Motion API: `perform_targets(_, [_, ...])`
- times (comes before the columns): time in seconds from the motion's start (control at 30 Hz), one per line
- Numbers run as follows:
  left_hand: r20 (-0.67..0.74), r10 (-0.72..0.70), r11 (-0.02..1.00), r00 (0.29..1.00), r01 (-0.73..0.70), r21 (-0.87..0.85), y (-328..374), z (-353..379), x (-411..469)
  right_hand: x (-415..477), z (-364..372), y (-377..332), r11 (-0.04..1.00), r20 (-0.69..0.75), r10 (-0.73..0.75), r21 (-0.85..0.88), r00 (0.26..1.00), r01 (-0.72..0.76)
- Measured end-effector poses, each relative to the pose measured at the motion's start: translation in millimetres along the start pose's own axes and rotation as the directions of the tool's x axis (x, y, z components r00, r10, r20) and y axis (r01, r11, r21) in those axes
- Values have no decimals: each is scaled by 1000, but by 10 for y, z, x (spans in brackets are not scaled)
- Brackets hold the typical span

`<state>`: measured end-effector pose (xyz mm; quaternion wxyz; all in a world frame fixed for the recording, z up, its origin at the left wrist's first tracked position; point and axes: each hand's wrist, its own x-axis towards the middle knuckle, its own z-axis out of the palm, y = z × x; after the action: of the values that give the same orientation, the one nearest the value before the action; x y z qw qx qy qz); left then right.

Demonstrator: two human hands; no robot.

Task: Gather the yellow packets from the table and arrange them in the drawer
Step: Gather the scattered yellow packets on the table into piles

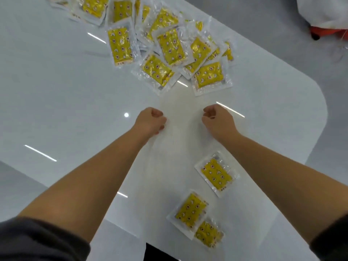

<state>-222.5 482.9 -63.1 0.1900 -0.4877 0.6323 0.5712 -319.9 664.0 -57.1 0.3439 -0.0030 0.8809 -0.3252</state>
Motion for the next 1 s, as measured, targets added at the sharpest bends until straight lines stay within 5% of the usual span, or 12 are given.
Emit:
perform_targets(0.2, [58,118,945,991,-130,300,-595,323,-544,-561,-24,521,967,14,-40,-250,999,43])
perform_targets(0.33, [158,179,834,971,-235,499,-961,598,-1001,-968,-13,852,857,-39,-25,-515,999,1])
perform_targets(0.47, [240,271,388,932,-334,859,-1283,905,-1394,-1173,16,1064,772,-71,2,-634,998,-46])
perform_targets(0.53, [243,311,266,919,-329,906,-1432,1044,-1527,-1174,34,1118,783,-95,18,-618,995,-73])
perform_targets(0.87, [110,392,318,914,-247,915,-1665,1340,-1623,-1208,144,1140,789,-133,-43,-612,990,-48])
perform_targets(1.0, [78,360,492,930,-261,831,-1643,1357,-1619,-1208,181,1111,784,-170,-10,-613,985,-97])
